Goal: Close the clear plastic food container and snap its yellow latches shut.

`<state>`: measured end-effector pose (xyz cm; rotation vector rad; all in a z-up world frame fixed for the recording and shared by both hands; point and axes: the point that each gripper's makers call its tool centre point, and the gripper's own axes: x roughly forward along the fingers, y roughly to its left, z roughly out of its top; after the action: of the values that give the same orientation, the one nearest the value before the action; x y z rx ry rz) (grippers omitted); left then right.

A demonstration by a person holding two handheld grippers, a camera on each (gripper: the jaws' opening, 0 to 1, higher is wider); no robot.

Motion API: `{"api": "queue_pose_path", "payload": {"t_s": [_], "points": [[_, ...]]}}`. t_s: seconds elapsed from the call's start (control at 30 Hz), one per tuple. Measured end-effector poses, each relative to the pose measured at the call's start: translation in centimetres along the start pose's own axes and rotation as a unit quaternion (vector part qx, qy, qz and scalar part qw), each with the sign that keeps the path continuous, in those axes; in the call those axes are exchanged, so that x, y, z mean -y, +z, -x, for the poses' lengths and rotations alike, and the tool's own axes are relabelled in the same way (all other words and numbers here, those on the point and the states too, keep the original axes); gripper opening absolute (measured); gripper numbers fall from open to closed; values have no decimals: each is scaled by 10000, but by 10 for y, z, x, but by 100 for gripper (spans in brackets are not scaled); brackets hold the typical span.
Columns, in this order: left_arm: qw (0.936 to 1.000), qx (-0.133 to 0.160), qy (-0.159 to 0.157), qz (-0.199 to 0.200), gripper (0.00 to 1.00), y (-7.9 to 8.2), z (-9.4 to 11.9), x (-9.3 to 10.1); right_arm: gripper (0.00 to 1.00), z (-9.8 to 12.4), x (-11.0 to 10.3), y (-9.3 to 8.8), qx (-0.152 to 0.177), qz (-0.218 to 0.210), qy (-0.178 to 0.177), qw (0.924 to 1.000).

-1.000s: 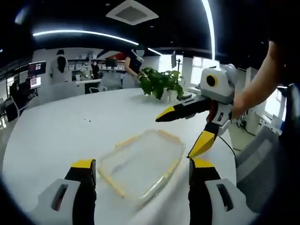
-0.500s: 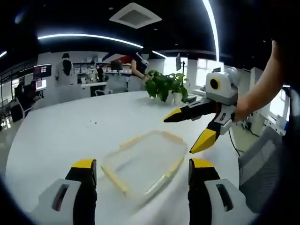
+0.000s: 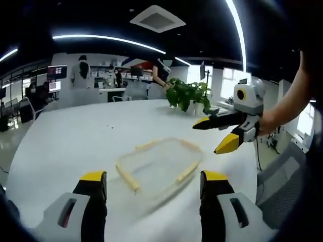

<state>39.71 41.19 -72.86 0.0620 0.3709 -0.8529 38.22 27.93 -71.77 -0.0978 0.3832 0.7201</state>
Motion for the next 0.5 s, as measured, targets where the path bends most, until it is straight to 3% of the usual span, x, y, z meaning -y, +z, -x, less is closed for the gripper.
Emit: {"api": "queue_pose_path", "payload": {"t_s": [0.5], "points": [[9993, 123, 232, 263, 72, 1, 29, -4, 68, 36, 3, -5, 22, -231, -270, 9994]]}}
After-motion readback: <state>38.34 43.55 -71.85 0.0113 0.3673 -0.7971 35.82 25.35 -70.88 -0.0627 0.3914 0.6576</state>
